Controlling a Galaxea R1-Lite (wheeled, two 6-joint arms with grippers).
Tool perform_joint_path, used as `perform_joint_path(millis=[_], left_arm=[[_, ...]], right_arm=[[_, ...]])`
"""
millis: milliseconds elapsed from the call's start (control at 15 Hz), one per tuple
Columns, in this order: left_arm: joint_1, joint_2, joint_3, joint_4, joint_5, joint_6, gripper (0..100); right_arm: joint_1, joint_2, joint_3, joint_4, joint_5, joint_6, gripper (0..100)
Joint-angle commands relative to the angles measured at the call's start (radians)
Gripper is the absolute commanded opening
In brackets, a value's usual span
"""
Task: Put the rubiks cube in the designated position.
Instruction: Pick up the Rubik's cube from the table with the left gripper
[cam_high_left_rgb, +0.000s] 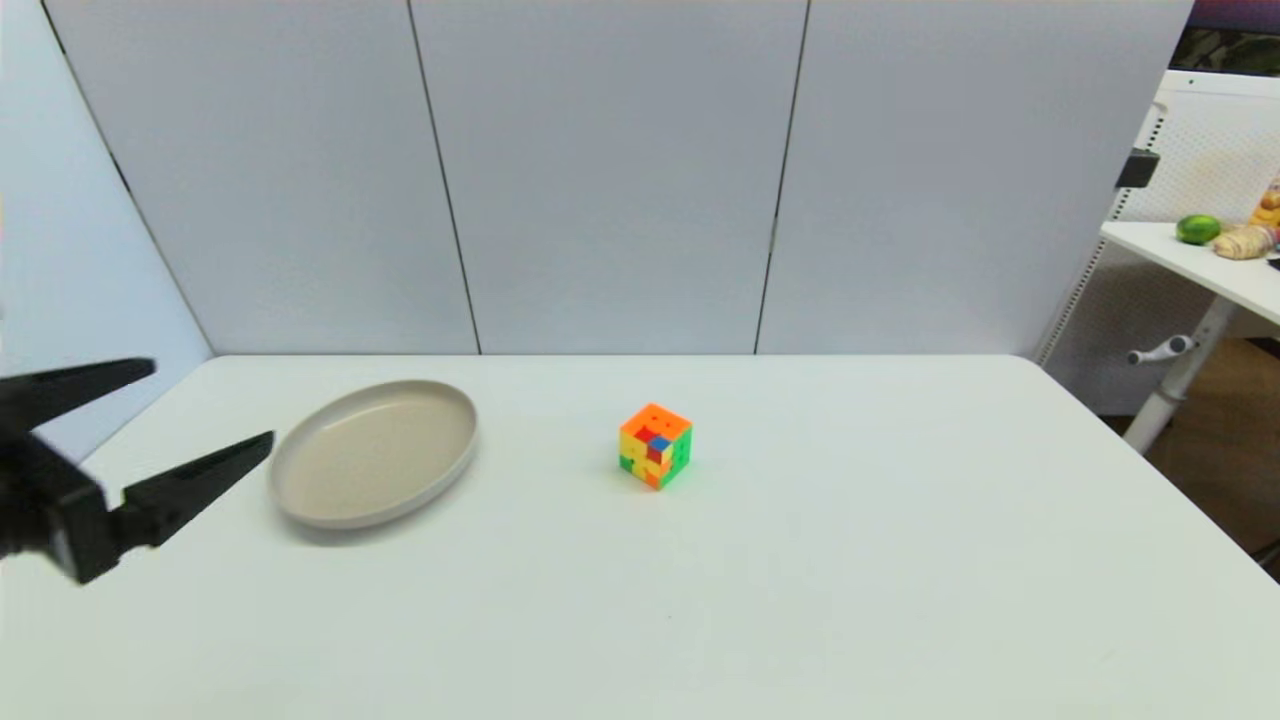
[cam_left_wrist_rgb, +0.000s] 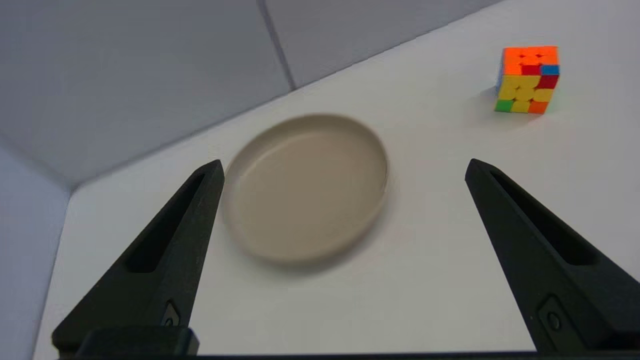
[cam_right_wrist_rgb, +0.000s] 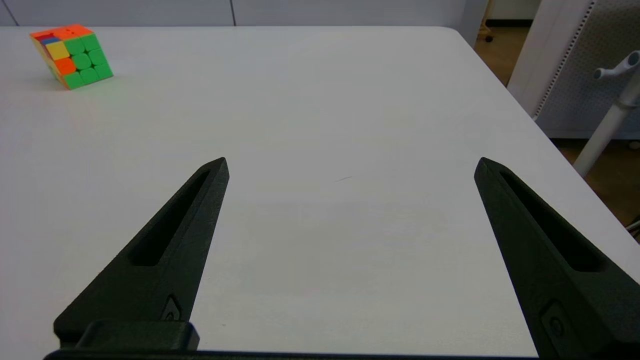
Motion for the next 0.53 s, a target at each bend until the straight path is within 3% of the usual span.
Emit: perform_joint_path(millis=[67,267,533], left_arm=[[-0.11,0.476,-0.278,-0.017,-0.165,0.163,100],[-0.176,0.642,-0.381,-0.03,-0.202,0.174,100],[-0.215,0.861,-0.453,-0.289,-0.238,0.162,100]], right_arm=[[0.0,0.001,-0.001,-0.001,0.0,0.0,100],[0.0,0.001,0.0,-0.001,0.0,0.0,100],[0.0,0.001,0.0,-0.001,0.0,0.0,100]])
